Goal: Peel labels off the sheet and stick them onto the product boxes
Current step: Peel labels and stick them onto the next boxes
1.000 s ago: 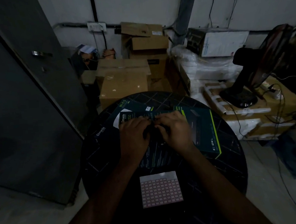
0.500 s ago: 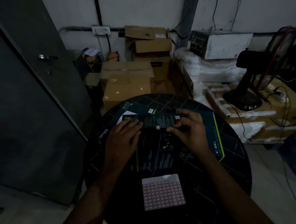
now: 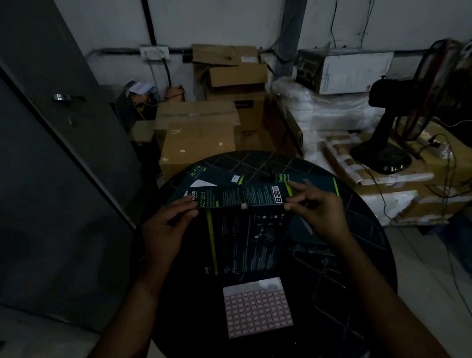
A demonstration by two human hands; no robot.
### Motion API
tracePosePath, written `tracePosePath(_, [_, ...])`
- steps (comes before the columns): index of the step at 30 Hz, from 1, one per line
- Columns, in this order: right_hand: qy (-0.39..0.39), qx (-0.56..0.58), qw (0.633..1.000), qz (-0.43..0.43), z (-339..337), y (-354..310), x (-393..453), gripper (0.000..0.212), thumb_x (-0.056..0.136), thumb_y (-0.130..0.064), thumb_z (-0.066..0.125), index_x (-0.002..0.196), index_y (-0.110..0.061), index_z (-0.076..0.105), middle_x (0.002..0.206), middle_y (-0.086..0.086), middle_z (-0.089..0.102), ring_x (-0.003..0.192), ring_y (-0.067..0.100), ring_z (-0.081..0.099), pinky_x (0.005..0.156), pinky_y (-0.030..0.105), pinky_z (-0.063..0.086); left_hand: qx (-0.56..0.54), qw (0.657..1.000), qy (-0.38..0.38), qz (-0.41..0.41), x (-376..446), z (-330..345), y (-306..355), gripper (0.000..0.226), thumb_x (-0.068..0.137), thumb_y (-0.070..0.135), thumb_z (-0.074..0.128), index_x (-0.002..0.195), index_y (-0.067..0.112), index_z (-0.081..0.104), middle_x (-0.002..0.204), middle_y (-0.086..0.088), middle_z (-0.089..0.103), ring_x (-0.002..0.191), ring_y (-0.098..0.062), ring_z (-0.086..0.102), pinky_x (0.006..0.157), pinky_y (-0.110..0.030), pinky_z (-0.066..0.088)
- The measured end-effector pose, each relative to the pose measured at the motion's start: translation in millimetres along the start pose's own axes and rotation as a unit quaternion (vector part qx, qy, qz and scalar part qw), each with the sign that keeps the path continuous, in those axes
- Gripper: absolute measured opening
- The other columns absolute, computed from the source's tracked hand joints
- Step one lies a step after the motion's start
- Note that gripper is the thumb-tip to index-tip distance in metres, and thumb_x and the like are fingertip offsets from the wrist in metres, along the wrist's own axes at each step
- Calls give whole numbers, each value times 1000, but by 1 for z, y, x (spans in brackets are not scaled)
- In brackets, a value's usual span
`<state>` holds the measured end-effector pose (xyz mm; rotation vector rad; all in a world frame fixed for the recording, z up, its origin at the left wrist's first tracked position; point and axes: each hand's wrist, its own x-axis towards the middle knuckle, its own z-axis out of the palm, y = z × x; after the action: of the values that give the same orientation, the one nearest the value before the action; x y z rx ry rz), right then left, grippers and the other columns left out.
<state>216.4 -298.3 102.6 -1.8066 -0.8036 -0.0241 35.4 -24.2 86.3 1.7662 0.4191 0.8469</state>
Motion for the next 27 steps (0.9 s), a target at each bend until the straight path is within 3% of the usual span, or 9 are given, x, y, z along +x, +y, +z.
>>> tracePosePath(3, [-8,108,992,60,0,10,-3,15,81,-7,76,95,-13,78,135,9,63,129,13,58,100,43,53,3,1000,12,-26,-3,5,6,16,87,11,70,98,21,75,125,13,64,118,0,58,98,-15,43])
tracePosePath(6, [-13,165,983,82,3,12,-11,29,85,0,71,110,-13,73,141,8,58,132,15,55,104,42,51,-67,992,20,-108,-5,10,13,21,93,13,63,100,31,71,120,11,65,117,-9,59,93,-24,44])
tracePosePath(9, [-51,137,981,125,0,18,-12,70,75,-13,80,139,-19,51,145,0,54,126,8,57,99,31,54,-116,980,2,-164,-3,7,21,43,95,13,60,130,38,57,125,2,63,117,-16,60,93,-31,48])
tracePosePath(12, [-133,67,975,164,7,22,-8,101,68,-15,88,151,-24,33,145,-4,50,126,9,54,94,24,54,-141,962,-30,-234,-1,4,32,38,99,11,52,131,31,54,115,8,64,109,-11,59,83,-25,45])
tracePosePath(15, [-166,34,971,170,19,16,-4,92,65,-8,90,142,-22,42,131,-6,61,119,12,61,105,42,50,-141,935,-85,-313,-2,2,42,34,100,17,41,124,37,54,111,8,63,100,-12,55,76,-32,40])
tracePosePath(17, [-174,10,974,146,22,8,-3,84,62,-13,93,134,-21,51,126,-7,66,116,9,64,104,46,50,-158,919,-90,-350,-4,-1,47,34,97,19,36,122,35,55,111,1,61,98,-18,54,76,-37,43])
tracePosePath(21, [-179,-44,982,49,15,-32,-1,85,53,-27,99,127,-30,59,122,-21,67,116,-1,62,100,34,53,-185,887,-68,-417,2,-17,66,29,94,37,40,103,22,63,110,-9,62,98,-30,56,89,-57,41])
tracePosePath(24, [-167,-40,985,-15,0,-80,5,83,53,-27,99,126,-31,60,121,-25,66,115,-2,62,95,21,51,-225,867,-73,-439,13,-37,77,45,92,61,43,112,27,65,110,-9,68,105,-35,59,81,-69,46])
tracePosePath(27, [-162,-15,985,-57,-15,-113,10,82,53,-24,98,126,-24,61,123,-20,66,117,2,62,94,18,50,-271,851,-87,-442,18,-51,88,37,91,48,52,113,21,64,109,-10,68,107,-35,60,84,-70,46])
